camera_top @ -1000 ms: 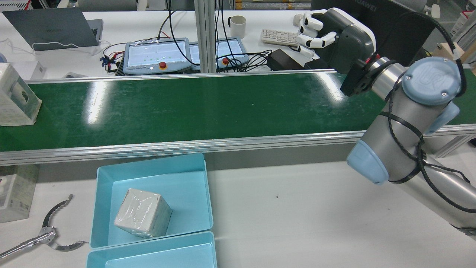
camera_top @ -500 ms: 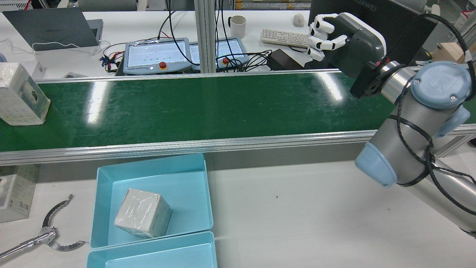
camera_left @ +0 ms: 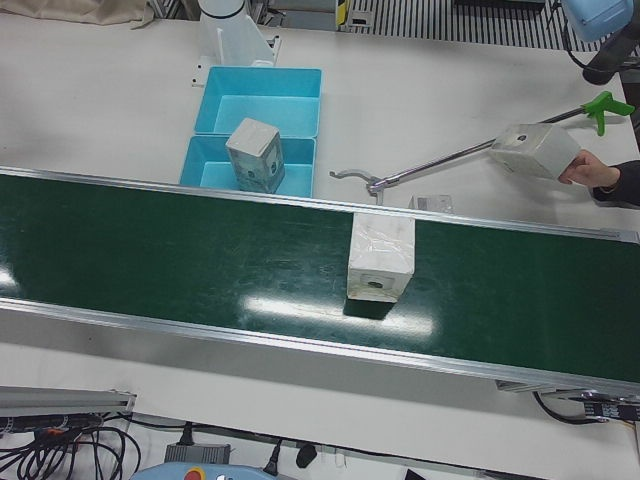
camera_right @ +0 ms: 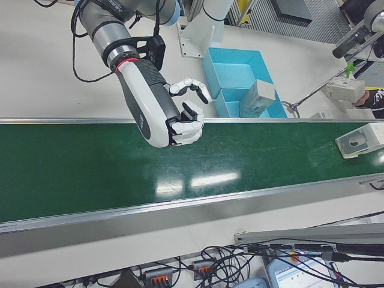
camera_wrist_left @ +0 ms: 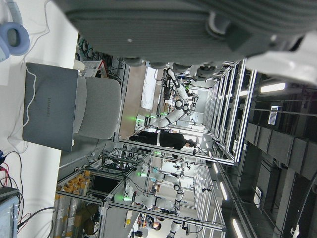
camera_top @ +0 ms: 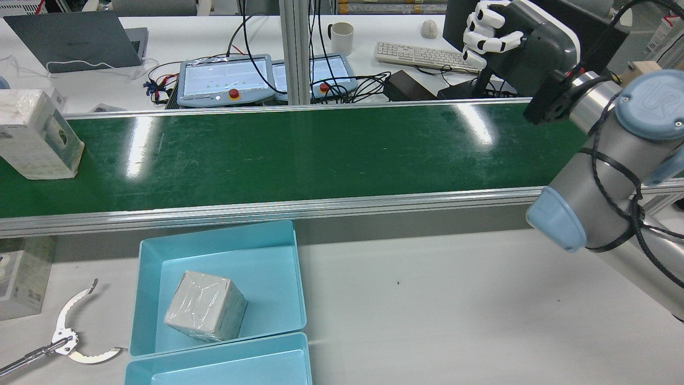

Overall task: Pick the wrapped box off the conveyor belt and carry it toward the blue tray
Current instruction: 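Open the right hand fingers and wait as the box rides the belt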

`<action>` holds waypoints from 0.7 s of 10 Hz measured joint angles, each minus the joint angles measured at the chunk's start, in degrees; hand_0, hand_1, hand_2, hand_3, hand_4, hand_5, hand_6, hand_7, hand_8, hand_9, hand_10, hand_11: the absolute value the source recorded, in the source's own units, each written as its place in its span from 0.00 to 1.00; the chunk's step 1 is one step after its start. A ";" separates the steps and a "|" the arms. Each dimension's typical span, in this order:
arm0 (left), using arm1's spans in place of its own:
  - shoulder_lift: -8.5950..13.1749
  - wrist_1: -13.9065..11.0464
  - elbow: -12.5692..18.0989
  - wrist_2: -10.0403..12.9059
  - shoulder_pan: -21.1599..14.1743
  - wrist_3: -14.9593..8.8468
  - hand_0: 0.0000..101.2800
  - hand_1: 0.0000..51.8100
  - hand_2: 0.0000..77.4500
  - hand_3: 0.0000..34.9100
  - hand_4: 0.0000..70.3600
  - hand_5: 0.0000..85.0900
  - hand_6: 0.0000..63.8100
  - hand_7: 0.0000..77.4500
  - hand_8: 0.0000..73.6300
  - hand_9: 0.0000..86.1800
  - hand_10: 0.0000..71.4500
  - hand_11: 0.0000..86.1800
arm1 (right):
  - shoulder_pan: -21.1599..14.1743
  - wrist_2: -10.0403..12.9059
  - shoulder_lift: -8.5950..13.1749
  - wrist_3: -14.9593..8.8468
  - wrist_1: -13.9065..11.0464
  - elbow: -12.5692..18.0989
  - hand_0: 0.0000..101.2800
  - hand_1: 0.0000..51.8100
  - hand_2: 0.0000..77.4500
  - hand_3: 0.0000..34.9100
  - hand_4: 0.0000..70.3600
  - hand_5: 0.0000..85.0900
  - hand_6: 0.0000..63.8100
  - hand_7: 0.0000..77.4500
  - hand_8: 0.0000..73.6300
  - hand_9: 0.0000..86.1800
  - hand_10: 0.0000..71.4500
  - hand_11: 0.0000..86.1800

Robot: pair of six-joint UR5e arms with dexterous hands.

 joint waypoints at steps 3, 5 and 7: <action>0.00 0.00 0.00 0.00 0.00 0.00 0.00 0.00 0.01 0.00 0.00 0.01 0.00 0.00 0.00 0.00 0.00 0.00 | -1.81 0.29 1.20 0.11 0.00 -0.24 0.48 0.04 0.58 0.00 0.98 0.82 0.98 0.90 0.95 0.81 0.97 0.82; 0.00 0.00 0.00 0.00 0.00 0.00 0.00 0.00 0.01 0.00 0.00 0.01 0.00 0.01 0.00 0.00 0.01 0.00 | -2.21 0.48 2.06 0.07 -0.08 -0.90 0.48 0.04 0.58 0.00 0.98 0.82 0.98 0.90 0.95 0.81 0.97 0.82; 0.00 0.00 0.00 0.00 0.00 0.00 0.00 0.00 0.01 0.00 0.00 0.01 0.00 0.00 0.00 0.00 0.01 0.00 | -2.36 0.91 2.77 0.01 -0.08 -1.65 0.49 0.04 0.58 0.00 0.99 0.82 0.98 0.90 0.95 0.82 0.98 0.82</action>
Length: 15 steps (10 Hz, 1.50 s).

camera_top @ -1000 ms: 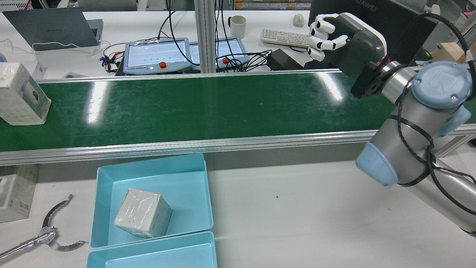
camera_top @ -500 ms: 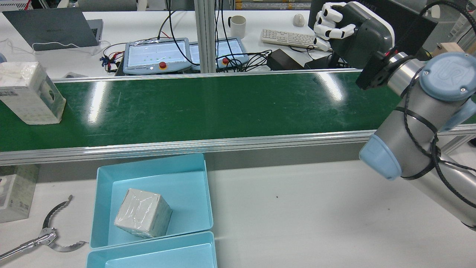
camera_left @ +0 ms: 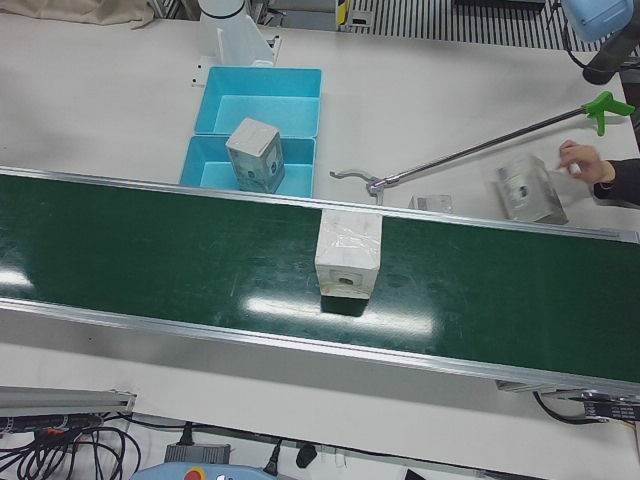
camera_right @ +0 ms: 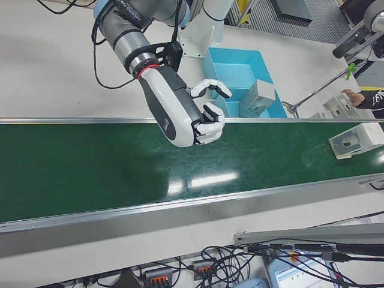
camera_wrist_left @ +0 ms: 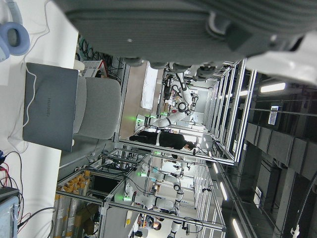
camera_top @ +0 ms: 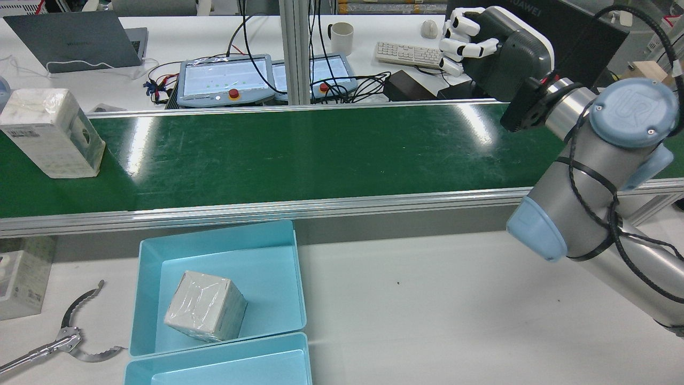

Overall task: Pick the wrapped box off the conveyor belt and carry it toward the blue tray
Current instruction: 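Open the right hand fingers and wait as the box rides the belt, then lower the open right hand onto the belt, palm facing the box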

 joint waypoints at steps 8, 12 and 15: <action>0.00 0.00 0.00 0.00 0.00 0.00 0.00 0.00 0.01 0.00 0.00 0.01 0.00 0.00 0.00 0.00 0.01 0.00 | -12.92 9.49 4.17 -4.36 9.31 -4.36 0.54 0.44 0.25 0.07 0.13 0.29 0.16 0.37 0.23 0.17 0.20 0.18; 0.00 0.00 0.00 0.00 0.00 0.00 0.00 0.00 0.01 0.00 0.00 0.01 0.00 0.00 0.00 0.00 0.01 0.00 | -13.01 10.19 5.63 -4.92 0.88 -5.80 0.53 0.39 0.15 0.25 0.22 0.34 0.15 0.36 0.00 0.06 0.00 0.02; 0.00 0.00 0.00 0.00 0.00 0.00 0.00 0.00 0.01 0.00 0.00 0.01 0.00 0.00 0.00 0.00 0.01 0.00 | -12.86 10.24 5.66 -4.71 1.91 -8.21 0.52 0.38 0.18 0.25 0.19 0.34 0.14 0.34 0.00 0.06 0.00 0.02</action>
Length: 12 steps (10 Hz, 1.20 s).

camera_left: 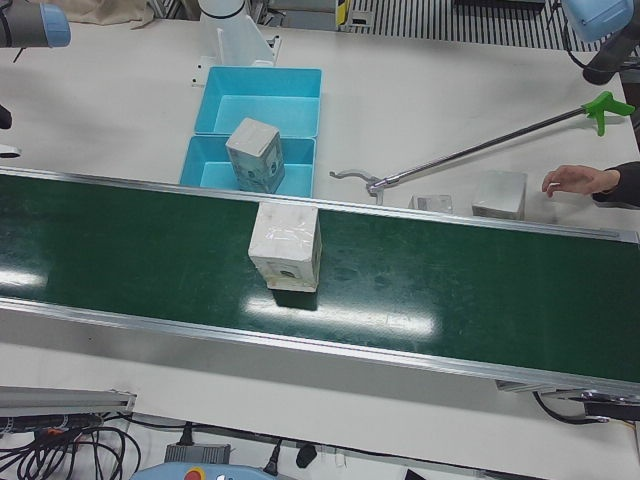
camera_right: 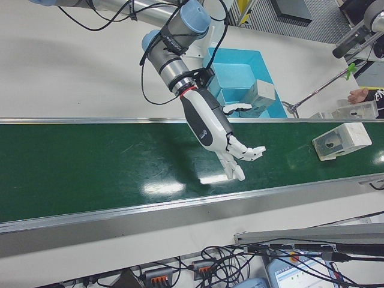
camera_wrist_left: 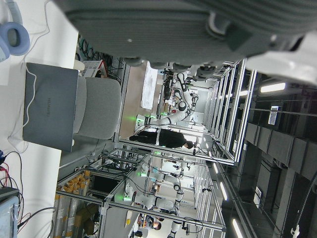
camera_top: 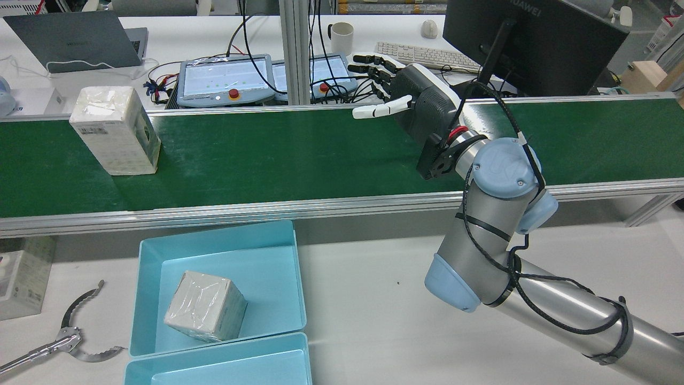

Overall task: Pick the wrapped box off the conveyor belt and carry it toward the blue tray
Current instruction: 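Lower the open right hand onto the belt, palm facing the box, then move the right hand along the belt toward the approaching white box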

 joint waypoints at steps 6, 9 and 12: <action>0.00 0.00 0.00 0.00 0.00 0.00 0.00 0.00 0.01 0.00 0.00 0.01 0.00 0.00 0.00 0.00 0.00 0.00 | -0.04 -0.40 1.39 0.16 0.93 -2.16 0.52 0.37 0.15 0.42 0.15 0.31 0.07 0.31 0.00 0.06 0.00 0.02; 0.00 0.00 0.00 0.00 0.00 0.00 0.00 0.00 0.01 0.00 0.00 0.01 0.00 0.00 0.00 0.00 0.00 0.00 | 0.03 -0.30 1.07 0.23 0.94 -1.93 0.50 0.36 0.20 0.42 0.14 0.32 0.08 0.32 0.00 0.07 0.00 0.02; 0.00 0.00 0.00 0.00 0.00 0.00 0.00 0.00 0.01 0.00 0.00 0.01 0.00 0.00 0.00 0.00 0.01 0.00 | -0.03 -0.28 0.82 0.38 0.94 -1.93 0.50 0.36 0.20 0.37 0.12 0.33 0.08 0.30 0.00 0.07 0.00 0.02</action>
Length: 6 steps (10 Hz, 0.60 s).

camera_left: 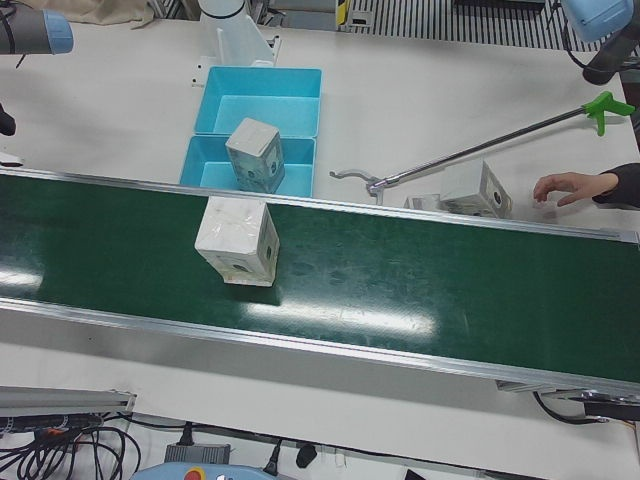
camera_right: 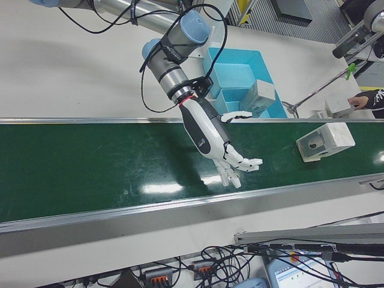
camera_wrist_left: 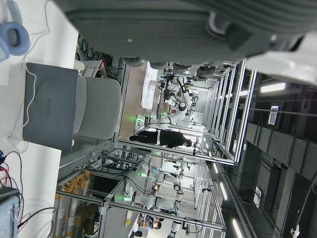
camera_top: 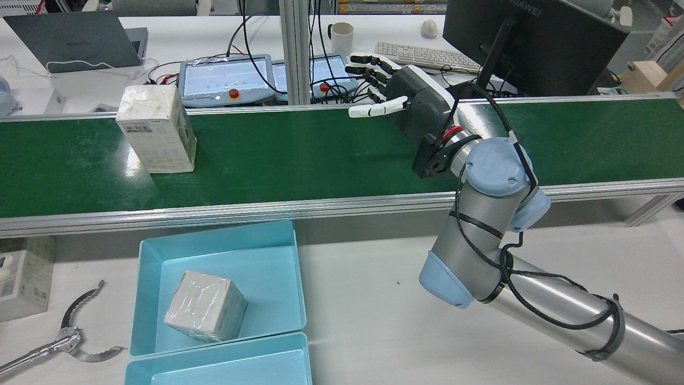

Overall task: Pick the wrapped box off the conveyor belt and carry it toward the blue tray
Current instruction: 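Move the right hand along the belt toward the approaching white box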

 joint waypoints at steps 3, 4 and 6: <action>0.00 0.00 0.00 0.00 0.00 0.00 0.00 0.00 0.01 0.00 0.00 0.01 0.00 0.00 0.00 0.00 0.01 0.00 | 0.01 0.18 -0.49 0.17 0.00 -0.05 0.50 0.36 0.23 0.41 0.12 0.33 0.08 0.32 0.01 0.08 0.00 0.02; 0.00 0.00 0.00 0.00 0.00 0.00 0.00 0.00 0.01 0.00 0.00 0.01 0.01 0.00 0.00 0.00 0.01 0.00 | 0.02 0.19 -0.63 0.21 0.00 -0.04 0.50 0.36 0.23 0.41 0.12 0.33 0.08 0.32 0.01 0.08 0.00 0.02; 0.00 0.00 0.00 0.00 0.00 0.00 0.00 0.00 0.01 0.00 0.00 0.01 0.00 0.00 0.00 0.00 0.01 0.00 | -0.01 0.26 -0.67 0.16 0.02 -0.02 0.50 0.36 0.23 0.41 0.12 0.33 0.08 0.32 0.01 0.08 0.00 0.02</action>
